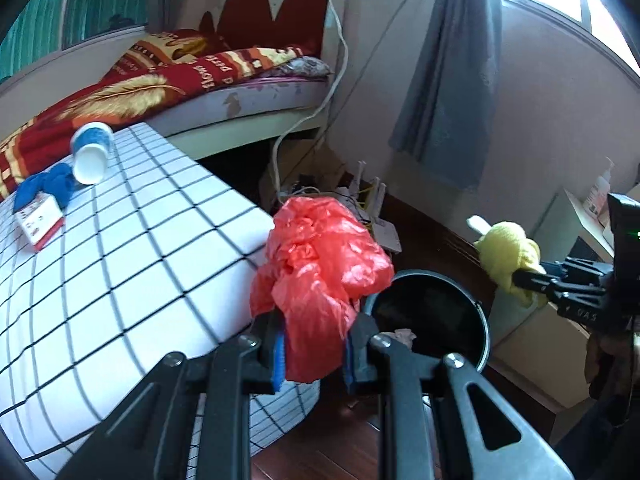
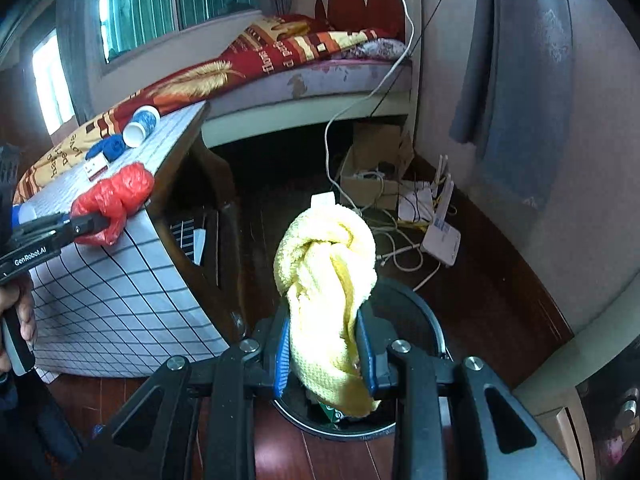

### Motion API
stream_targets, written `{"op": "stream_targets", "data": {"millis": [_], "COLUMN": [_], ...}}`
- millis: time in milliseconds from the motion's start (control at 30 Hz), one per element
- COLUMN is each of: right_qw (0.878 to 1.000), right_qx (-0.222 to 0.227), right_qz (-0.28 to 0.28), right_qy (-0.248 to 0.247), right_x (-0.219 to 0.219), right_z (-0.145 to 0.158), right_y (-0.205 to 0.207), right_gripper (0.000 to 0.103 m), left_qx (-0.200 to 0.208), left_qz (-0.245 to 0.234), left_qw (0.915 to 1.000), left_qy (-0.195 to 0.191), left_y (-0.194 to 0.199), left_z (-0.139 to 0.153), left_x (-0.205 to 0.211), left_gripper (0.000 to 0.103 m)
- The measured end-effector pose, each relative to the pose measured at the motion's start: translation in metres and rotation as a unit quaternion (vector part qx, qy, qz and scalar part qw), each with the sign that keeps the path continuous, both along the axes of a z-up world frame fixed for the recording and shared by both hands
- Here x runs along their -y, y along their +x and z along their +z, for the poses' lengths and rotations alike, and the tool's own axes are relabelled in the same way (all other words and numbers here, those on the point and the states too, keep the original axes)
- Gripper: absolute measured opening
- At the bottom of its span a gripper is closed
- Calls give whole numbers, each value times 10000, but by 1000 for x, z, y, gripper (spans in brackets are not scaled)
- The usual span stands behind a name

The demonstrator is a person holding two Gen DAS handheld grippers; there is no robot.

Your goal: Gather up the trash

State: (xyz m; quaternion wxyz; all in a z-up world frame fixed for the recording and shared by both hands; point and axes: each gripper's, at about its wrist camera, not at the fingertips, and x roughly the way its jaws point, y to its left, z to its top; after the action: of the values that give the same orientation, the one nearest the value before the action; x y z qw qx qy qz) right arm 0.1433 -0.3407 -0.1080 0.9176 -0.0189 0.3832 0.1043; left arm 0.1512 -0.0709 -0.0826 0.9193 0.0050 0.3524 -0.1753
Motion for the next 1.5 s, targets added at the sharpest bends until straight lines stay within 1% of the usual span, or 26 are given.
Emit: {"op": "stream_targets", "data": {"millis": [167,233,333,467,500,533,567,600,633,667,700,733,800,833,900,1000,1133,1267,1400,1500], "right_qw": [10000,9998,9989,9982,9974,9962,9949,9929,9904,9879,9867,9863,9858,9855,9850,9865,9881,9902,9908,9921], "right_qx": [-81,-181,-384,-557,-693,-838,-946,-1081,-1249,-1360,-1383,-1388,-1349,-1320,-1253,-1081,-943,-791,-740,-719], "right_qz": [-56,-96,-84,-12,8,-4,-69,-202,-248,-336,-436,-531,-681,-736,-875,-934,-895,-833,-727,-671], "right_qy": [-12,-43,-241,-219,-174,-241,-335,-450,-537,-668,-740,-722,-736,-772,-802,-798,-827,-800,-867,-779], "right_x": [5,9,13,17,19,21,23,28,32,35,38,42,47,49,53,54,47,41,33,24], "right_z": [-8,-16,-29,-36,-40,-48,-57,-68,-78,-83,-85,-85,-84,-84,-81,-74,-63,-57,-57,-52], "right_y": [0,-1,-2,0,2,6,9,12,14,15,15,14,12,12,12,11,13,10,11,15], "right_gripper": [30,30,30,30,31,36,63,85,100,100,100,100,100,103,103,103,103,103,103,103], "left_qx": [-124,-212,-426,-626,-712,-811,-893,-936,-952,-935,-895,-844,-731,-716,-700,-606,-515,-389,-200,-115], "left_qz": [-284,-438,-717,-913,-982,-1078,-1098,-1009,-994,-944,-834,-731,-559,-529,-473,-397,-289,-158,22,180], "left_qw": [9995,9988,9965,9938,9926,9908,9898,9901,9901,9907,9917,9928,9947,9948,9947,9953,9961,9972,9976,9980], "left_qy": [-1,5,-19,47,64,66,170,272,263,299,401,435,450,496,587,644,653,621,669,599], "left_y": [-2,-3,-6,-3,-2,3,7,10,12,13,13,12,9,6,5,2,4,2,-2,-1], "left_z": [-10,-19,-34,-47,-52,-56,-63,-69,-72,-74,-74,-74,-74,-74,-77,-74,-67,-59,-51,-41], "left_x": [27,42,68,89,94,98,103,106,105,103,102,99,92,91,90,91,89,76,63,54], "left_gripper": [23,23,23,23,23,29,31,50,71,79,89,96,100,100,100,100,100,100,100,100]}}
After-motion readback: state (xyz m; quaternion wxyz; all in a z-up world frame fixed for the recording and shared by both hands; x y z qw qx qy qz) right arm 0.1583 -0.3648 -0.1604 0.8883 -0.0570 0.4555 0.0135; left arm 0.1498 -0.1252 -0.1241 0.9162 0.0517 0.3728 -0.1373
